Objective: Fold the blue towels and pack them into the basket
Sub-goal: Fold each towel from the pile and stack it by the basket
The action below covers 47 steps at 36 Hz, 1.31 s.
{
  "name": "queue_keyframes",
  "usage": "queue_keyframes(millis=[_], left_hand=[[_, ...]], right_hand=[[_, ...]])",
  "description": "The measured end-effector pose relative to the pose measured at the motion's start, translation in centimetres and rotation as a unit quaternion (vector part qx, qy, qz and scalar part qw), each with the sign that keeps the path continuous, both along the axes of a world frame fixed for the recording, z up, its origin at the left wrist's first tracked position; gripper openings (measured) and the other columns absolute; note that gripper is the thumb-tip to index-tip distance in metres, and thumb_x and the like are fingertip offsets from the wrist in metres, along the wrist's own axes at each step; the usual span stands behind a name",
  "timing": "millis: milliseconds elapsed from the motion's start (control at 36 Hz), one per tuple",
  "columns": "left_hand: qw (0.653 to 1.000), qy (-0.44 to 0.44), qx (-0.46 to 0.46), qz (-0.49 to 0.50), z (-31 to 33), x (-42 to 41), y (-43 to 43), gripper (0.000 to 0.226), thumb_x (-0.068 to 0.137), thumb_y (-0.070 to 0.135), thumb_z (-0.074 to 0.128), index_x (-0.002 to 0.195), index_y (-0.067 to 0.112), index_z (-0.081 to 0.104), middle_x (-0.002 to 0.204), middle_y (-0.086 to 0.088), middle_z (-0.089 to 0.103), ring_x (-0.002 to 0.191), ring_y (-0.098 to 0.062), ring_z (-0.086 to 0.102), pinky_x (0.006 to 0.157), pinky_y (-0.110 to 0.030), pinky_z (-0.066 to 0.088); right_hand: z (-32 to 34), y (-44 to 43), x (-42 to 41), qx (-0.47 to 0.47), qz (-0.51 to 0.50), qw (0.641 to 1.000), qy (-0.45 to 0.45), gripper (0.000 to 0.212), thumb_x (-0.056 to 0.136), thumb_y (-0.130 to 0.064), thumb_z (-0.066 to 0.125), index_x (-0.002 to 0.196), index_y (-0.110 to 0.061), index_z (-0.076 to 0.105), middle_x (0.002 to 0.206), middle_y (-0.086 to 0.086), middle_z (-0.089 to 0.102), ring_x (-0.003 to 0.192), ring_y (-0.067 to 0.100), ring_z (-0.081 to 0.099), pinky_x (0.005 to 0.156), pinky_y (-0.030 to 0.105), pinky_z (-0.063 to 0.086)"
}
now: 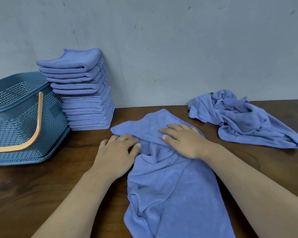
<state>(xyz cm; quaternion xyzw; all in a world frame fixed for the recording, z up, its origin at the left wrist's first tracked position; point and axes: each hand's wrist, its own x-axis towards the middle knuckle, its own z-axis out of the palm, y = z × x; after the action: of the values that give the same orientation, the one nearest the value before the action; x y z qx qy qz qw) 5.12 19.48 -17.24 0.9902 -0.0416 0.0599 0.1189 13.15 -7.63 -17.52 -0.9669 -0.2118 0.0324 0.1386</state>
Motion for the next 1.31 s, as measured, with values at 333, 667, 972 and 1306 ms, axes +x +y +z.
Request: queue_keyframes(millis=[333,667,972,1306], left_hand=[[0.986,-0.078,-0.129,-0.076,0.0,0.1,0.0,0.019,0.109,0.038,0.053,0.113,0.034,0.072,0.105,0.018,0.067,0.101,-0.011,0.056,0.097,-0.045,0.049],[0.975,-0.072,-0.209,-0.012,-0.3,0.6,0.4,0.036,0.114,0.042,0.035,0.132,0.037,0.066,0.139,0.022,0.061,0.134,-0.008,0.051,0.119,-0.046,0.038],[0.997,-0.068,-0.024,0.026,1.3,-0.3,0.1,0.049,0.108,0.049,0.044,0.068,0.022,0.051,0.074,0.005,0.053,0.068,-0.007,0.05,0.091,-0.042,0.043],[0.999,-0.013,-0.038,0.024,-0.3,-0.2,-0.2,0.044,0.103,0.065,0.042,0.137,0.041,0.057,0.144,0.025,0.055,0.137,-0.008,0.049,0.126,-0.049,0.024]], right_hand=[[0.8,-0.5,-0.4,-0.01,-0.043,0.99,-0.137,0.037,0.108,-0.036,0.047,0.14,-0.026,0.061,0.126,-0.002,0.064,0.118,0.027,0.058,0.094,0.042,0.048],[-0.3,-1.1,0.1,-0.028,-0.121,0.992,-0.024,0.074,0.103,-0.074,0.019,0.166,-0.035,0.02,0.176,-0.006,0.016,0.162,0.026,0.013,0.128,0.052,0.016],[1.1,1.9,-2.4,-0.11,-0.108,0.986,-0.06,0.068,0.101,-0.075,0.025,0.152,-0.034,0.043,0.156,0.003,0.043,0.142,0.03,0.038,0.111,0.049,0.037],[0.1,0.7,-0.6,-0.068,-0.12,0.99,-0.022,0.075,0.1,-0.078,0.019,0.164,-0.039,0.026,0.175,-0.002,0.019,0.16,0.024,0.018,0.124,0.052,0.023]])
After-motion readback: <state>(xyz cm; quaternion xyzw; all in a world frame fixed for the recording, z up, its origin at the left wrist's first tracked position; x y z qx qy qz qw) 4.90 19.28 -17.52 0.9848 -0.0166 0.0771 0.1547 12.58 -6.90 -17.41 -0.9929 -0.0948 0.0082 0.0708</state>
